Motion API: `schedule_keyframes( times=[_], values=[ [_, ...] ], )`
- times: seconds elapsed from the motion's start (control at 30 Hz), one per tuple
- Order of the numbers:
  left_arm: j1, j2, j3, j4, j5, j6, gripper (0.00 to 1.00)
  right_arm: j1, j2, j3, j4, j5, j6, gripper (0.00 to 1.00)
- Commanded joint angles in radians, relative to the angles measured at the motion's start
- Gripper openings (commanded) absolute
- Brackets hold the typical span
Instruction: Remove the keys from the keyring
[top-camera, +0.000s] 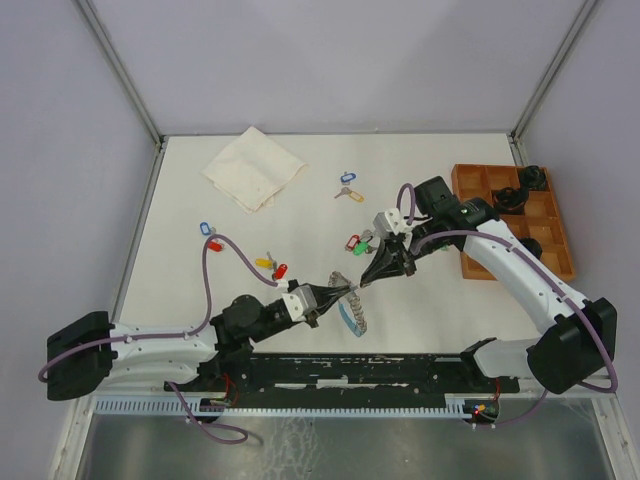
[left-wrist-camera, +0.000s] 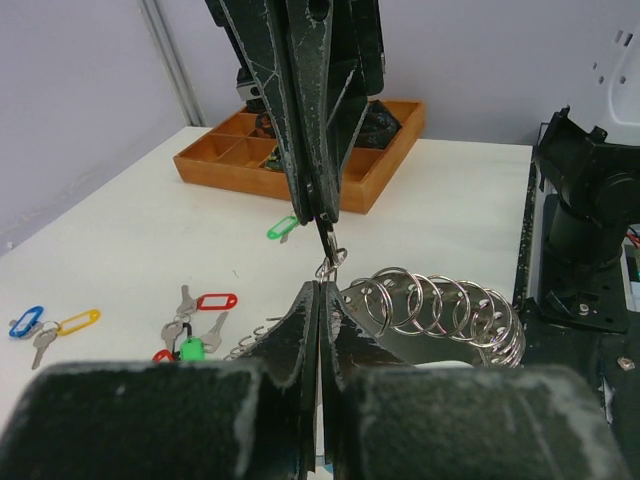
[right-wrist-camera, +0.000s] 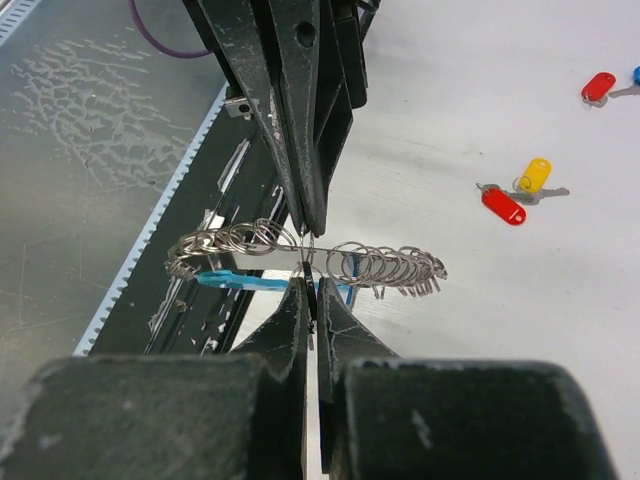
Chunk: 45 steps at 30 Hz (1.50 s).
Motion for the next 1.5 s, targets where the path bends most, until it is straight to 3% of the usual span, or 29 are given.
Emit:
schedule_keyframes(
  times=[0.0,0.33,0.73,0.97,1.1,1.27,1.47],
  values=[
    [0.006,0.044,-0.009,0.191,-0.028,-0.051,0.03,0.001,-0.023,0.031,-0.064,-0.026,-0.065,0.01],
    [0.008,0.148,-0.024,0.313,-0.087,-0.052,0.03,0.001,-0.071,0.091,-0.013,0.034,0.146,0.01],
    [0.009,0.195,-0.017,0.313,-0.094,-0.057,0.06,0.006,-0.08,0.106,-0.005,0.068,0.184,0.01],
    [0.009,0.138,0.032,0.124,-0.054,-0.034,0.32,0.018,-0.076,0.101,0.004,0.098,0.191,0.01],
    [0.011,0.059,0.054,-0.023,-0.042,-0.015,0.41,0.021,-0.076,0.104,-0.009,0.106,0.178,0.01],
    [0.02,-0.033,0.073,-0.135,-0.007,-0.004,0.46,0.021,-0.075,0.117,-0.055,0.107,0.128,0.01],
    [0.054,0.01,0.144,-0.2,0.041,-0.051,0.45,0.024,-0.071,0.117,-0.065,0.101,0.116,0.01]
  ],
)
